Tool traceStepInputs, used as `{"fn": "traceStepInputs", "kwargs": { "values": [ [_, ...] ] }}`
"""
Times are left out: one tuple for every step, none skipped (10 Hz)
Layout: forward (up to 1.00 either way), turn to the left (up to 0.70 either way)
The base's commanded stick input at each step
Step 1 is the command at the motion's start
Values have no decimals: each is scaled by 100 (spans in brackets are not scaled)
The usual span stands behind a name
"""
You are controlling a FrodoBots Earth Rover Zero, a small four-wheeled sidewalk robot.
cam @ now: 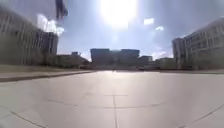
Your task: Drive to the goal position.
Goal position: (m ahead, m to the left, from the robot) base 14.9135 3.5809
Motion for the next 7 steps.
{"fn": "traceStepInputs", "kwargs": {
  "values": [
    [100,0],
    [100,0],
    [100,0],
    [100,0],
    [100,0],
    [100,0],
    [100,0]
  ]
}}
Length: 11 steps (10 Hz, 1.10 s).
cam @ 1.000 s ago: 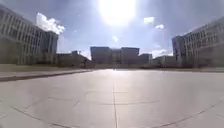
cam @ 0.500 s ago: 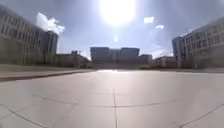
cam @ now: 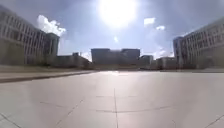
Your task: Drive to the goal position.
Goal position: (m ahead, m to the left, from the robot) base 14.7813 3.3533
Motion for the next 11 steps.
{"fn": "traceStepInputs", "kwargs": {
  "values": [
    [100,0],
    [100,0],
    [100,0],
    [100,0],
    [100,0],
    [100,0],
    [100,0],
    [100,2],
    [100,8],
    [100,38],
    [100,38]
  ]
}}
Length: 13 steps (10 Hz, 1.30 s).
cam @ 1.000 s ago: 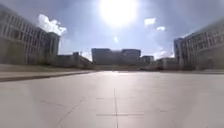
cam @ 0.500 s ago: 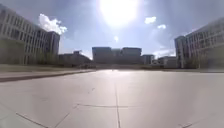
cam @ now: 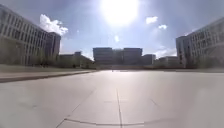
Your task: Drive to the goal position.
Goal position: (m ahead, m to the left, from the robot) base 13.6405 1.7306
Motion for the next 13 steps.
{"fn": "traceStepInputs", "kwargs": {
  "values": [
    [100,5],
    [100,0],
    [100,0],
    [100,0],
    [100,0],
    [100,0],
    [100,0],
    [100,0],
    [100,0],
    [100,0],
    [100,0],
    [100,-7],
    [100,-36]
  ]
}}
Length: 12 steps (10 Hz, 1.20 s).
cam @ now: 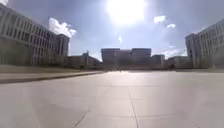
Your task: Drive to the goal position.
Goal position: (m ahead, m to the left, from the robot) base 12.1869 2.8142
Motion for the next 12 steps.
{"fn": "traceStepInputs", "kwargs": {
  "values": [
    [100,-40],
    [100,-40],
    [100,0],
    [100,0],
    [100,0],
    [100,0],
    [100,0],
    [100,0],
    [100,0],
    [100,0],
    [100,0],
    [100,0]
  ]
}}
